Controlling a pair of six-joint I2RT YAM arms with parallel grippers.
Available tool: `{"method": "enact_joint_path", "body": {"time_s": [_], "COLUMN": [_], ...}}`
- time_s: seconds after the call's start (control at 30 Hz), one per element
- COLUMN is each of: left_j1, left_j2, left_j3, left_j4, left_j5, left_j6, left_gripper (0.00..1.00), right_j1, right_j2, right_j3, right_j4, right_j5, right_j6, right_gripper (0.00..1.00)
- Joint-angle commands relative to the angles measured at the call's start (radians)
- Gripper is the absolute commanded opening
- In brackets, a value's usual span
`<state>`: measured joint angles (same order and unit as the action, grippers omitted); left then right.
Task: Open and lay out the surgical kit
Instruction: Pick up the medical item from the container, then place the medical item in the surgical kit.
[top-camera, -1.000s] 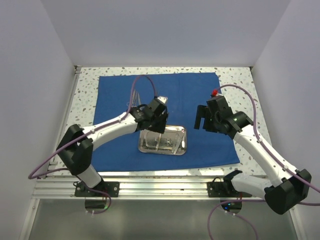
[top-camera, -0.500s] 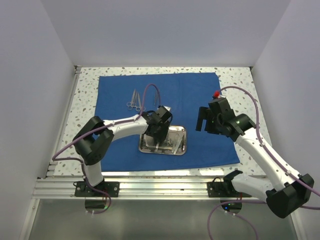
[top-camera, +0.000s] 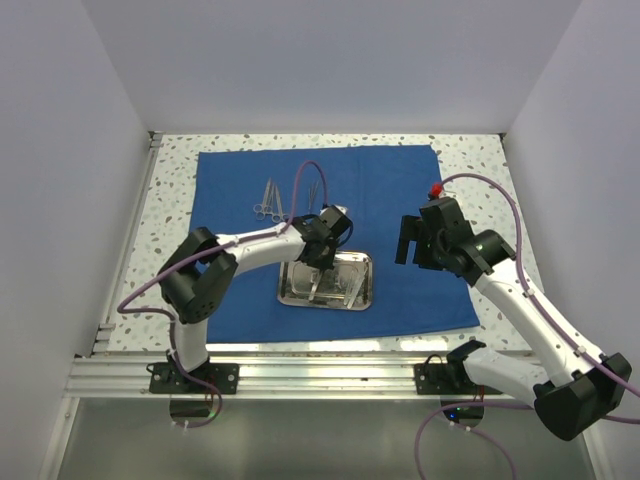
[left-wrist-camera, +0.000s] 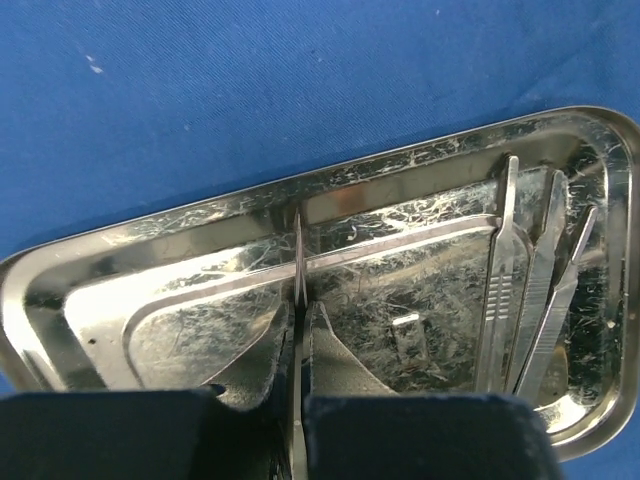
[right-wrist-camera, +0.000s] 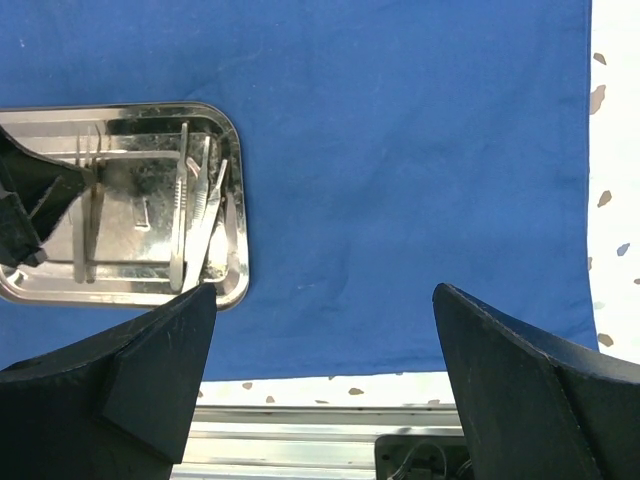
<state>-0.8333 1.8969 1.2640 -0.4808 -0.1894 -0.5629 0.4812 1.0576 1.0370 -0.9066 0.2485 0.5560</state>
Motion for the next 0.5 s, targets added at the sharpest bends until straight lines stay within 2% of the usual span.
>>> {"method": "enact_joint_path", "body": {"time_s": [0.0,0.1,0.13,0.3,0.47], "left_j1": [0.023,0.066,0.104,0.181,0.259], "left_j2": [-0.028,-0.029,0.000,0.111,0.250], "left_j3": [0.112,0.248,0.378,0.504,0.635], "left_j4": [-0.076,-0.133,-0.152,-0.133,-0.036], "left_j5": [-0.054,-0.073,-0.074,-0.081,-0.093], "left_j6": [0.033,0.076,0.108,0.167,0.186], "left_gripper": [0.00,0.00,0.00,0.00,0.00], "right_j1": [-0.006,-0.006,-0.004,-0.006,-0.004], "right_j2": [-0.004,0.004,0.008,0.013,0.009], "right_j3": [-0.002,-0.005,-0.005,-0.002,0.001], "right_j4": [-0.003,-0.002,0.000,-0.008,-0.020], "right_j5": [0.031,0.031,0.032,0.040,0.026], "right_j6": [-0.016,-0.018,-0.019,-0.025,-0.019], "right_gripper": [0.94,0.94,0.94,0.94,0.94]}}
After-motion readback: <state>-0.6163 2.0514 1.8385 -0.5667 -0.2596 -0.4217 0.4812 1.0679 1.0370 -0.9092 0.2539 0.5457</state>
